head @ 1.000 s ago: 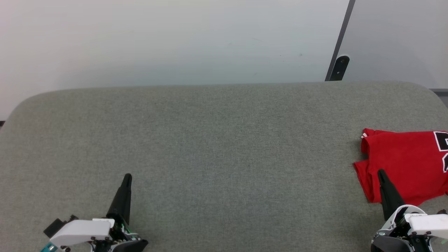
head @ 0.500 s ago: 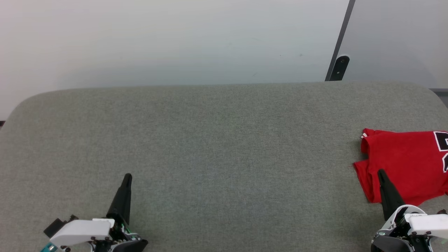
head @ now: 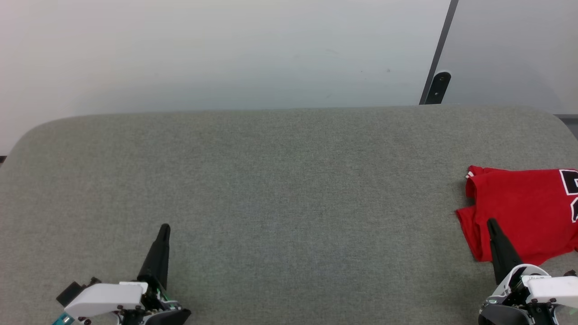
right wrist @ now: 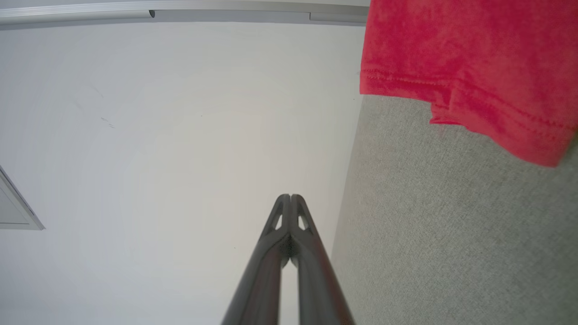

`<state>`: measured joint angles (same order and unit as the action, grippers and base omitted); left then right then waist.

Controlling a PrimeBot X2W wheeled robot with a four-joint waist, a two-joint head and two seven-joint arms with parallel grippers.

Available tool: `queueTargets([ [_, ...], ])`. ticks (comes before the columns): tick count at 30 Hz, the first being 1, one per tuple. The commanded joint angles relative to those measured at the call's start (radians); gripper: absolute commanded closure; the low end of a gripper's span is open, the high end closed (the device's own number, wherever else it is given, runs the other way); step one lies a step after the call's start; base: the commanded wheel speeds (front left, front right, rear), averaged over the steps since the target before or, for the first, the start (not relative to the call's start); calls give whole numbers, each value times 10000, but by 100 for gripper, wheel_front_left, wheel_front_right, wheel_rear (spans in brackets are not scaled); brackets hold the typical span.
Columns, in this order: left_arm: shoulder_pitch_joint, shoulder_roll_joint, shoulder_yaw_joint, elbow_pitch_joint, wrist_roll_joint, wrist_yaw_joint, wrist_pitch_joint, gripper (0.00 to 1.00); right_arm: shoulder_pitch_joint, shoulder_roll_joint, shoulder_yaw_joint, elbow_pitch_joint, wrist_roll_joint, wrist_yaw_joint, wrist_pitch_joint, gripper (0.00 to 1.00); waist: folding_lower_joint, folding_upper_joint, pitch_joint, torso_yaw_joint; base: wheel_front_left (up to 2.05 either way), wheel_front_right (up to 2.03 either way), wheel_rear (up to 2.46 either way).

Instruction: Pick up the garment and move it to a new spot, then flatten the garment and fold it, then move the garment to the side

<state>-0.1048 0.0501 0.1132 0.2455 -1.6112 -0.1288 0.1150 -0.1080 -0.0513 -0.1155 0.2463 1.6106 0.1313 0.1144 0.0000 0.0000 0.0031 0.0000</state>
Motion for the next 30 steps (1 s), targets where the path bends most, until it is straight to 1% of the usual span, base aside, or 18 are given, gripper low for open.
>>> queueTargets([
  [1,-107,-7,25,10,-32,-50,21,100,-34,36,3,2,38,-10,-19,100,0,0,0,0,0,0,0],
  [30,-106,-7,25,9,-33,-50,19,100,-33,36,7,1,41,-10,-22,100,0,0,0,0,0,0,0],
])
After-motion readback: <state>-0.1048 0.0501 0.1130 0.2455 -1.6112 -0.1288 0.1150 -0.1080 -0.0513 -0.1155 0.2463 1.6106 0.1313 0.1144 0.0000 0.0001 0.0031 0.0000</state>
